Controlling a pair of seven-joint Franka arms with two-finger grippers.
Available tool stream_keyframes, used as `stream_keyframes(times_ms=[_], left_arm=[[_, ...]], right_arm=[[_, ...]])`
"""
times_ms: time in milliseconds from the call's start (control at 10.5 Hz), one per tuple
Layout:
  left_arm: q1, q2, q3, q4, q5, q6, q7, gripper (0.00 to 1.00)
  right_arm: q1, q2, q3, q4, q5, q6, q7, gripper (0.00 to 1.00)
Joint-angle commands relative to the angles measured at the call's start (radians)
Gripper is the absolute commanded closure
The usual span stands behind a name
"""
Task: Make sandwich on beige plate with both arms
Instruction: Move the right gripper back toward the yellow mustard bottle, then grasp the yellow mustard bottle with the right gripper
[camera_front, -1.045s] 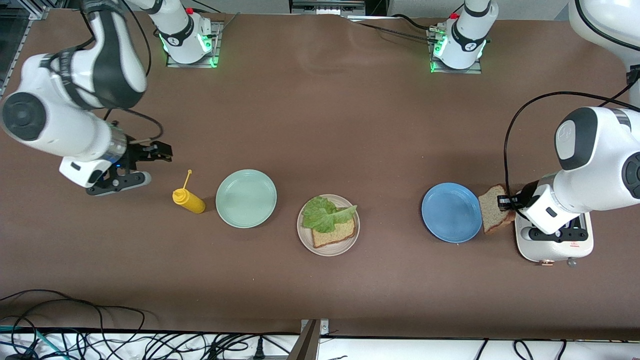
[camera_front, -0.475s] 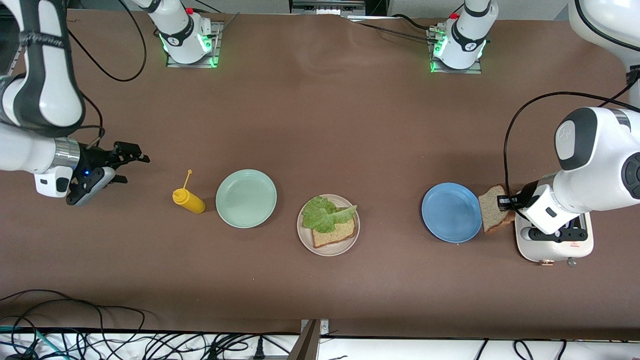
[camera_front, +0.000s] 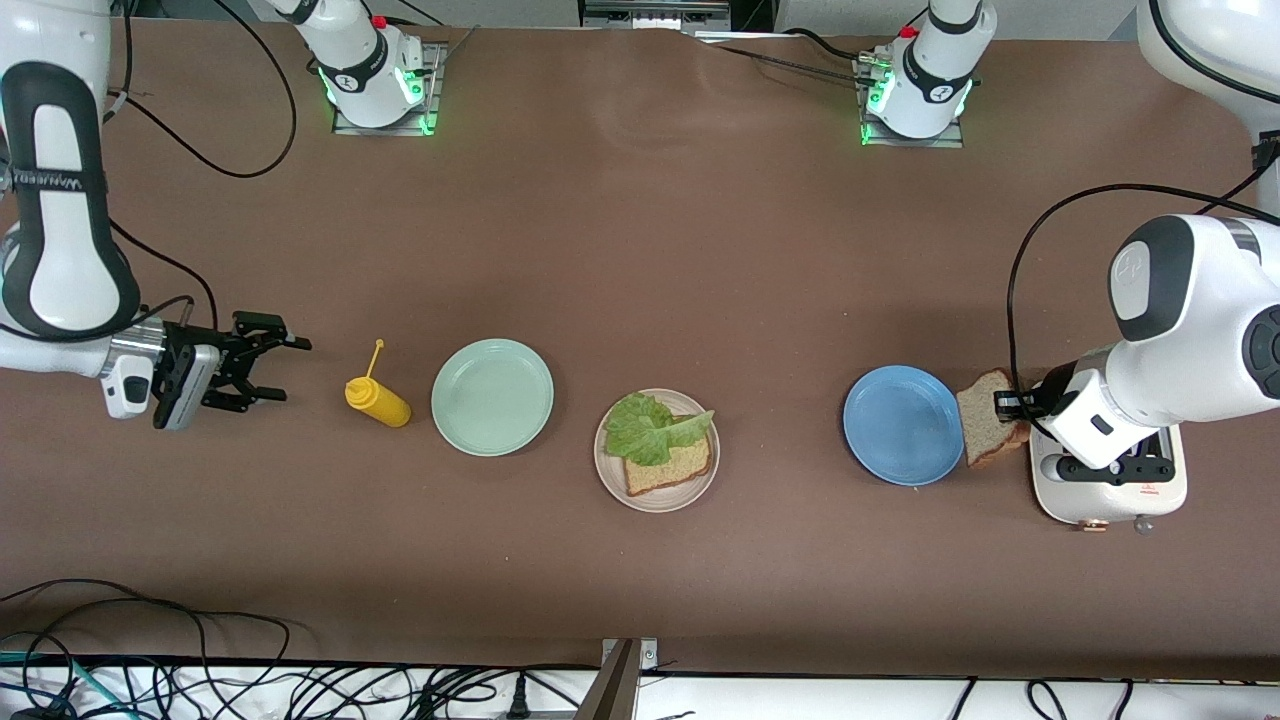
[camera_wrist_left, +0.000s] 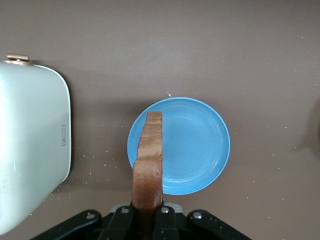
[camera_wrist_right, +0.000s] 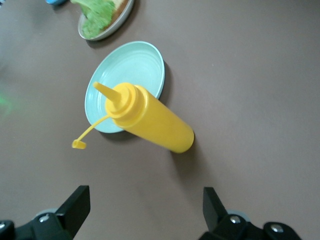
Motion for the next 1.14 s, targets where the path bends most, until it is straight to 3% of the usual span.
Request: stream_keyframes(times_ms=[0,190,950,1045], left_arm=[[-0.004,0.006,0.0,0.018,0.021,-0.005,-0.005,1.0],[-0.004,0.006,0.0,0.017,0.021,-0.005,-0.005,1.0],[0.001,0.004,0.0,0.018,0.001,-0.005,-0.007,1.0],[0.011,0.004,0.0,0.018,-0.062,-0.005,-0.004,1.0]], right_arm=[[-0.03,0.077,0.019,0.002,0.182,-0.002,-0.242,0.0],[-0.031,0.138,0.019,0.002,0.311,-0.024,-0.407,0.0],[-0.028,0.183,0.114,0.002,0.411,-0.01,-0.519,0.0],[-0.028,0.184,0.118,0.002,0.414,-0.01,-0.519,0.01]])
